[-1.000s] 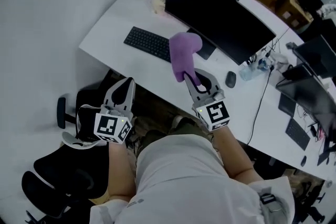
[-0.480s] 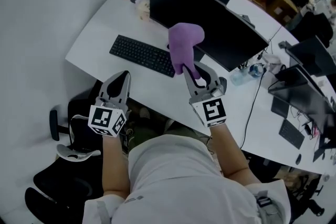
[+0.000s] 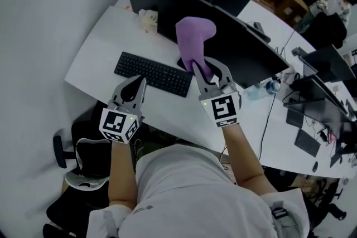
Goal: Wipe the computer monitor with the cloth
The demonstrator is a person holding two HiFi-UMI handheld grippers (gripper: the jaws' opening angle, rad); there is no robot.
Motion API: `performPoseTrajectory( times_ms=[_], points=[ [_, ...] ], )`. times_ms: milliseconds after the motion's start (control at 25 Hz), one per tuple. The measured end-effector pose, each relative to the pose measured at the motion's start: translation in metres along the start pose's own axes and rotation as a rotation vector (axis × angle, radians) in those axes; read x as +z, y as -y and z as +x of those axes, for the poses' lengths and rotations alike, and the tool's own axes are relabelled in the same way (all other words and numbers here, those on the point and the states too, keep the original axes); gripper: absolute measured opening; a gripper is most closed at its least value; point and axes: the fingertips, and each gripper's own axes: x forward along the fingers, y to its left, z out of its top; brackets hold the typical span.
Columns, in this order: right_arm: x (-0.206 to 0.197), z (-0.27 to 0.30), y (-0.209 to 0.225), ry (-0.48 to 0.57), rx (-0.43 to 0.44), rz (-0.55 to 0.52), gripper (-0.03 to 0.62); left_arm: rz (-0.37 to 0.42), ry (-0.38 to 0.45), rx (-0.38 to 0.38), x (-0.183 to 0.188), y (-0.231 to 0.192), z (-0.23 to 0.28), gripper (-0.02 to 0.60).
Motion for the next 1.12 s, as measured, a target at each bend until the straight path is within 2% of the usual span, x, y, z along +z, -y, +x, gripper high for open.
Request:
performPoseTrajectory(
  times_ms=[240,560,840,1120],
  points=[
    [0.033,0.064,0.020,-0.052,-0.054,-0.094,0.069,-0.007,-0.005,-0.077,0.005,-0.042,0.031,0.000],
    [0.059,0.136,0.049,-0.165,-0.171,-0.244,0.071,-0.017,-0.024,-0.166,0.004,-0.094,0.063,0.000],
    [0.065,0.170,0.089,-0.258,-0.276,-0.275,0.072,-0.022,-0.023,-0.222,0.011,-0.125,0.082,0.000],
    [0.066,0.196,0.114,-0.355,-0.304,-0.329,0.074,-0.037,-0.023,-0.275,0.007,-0.137,0.105,0.000]
  ],
)
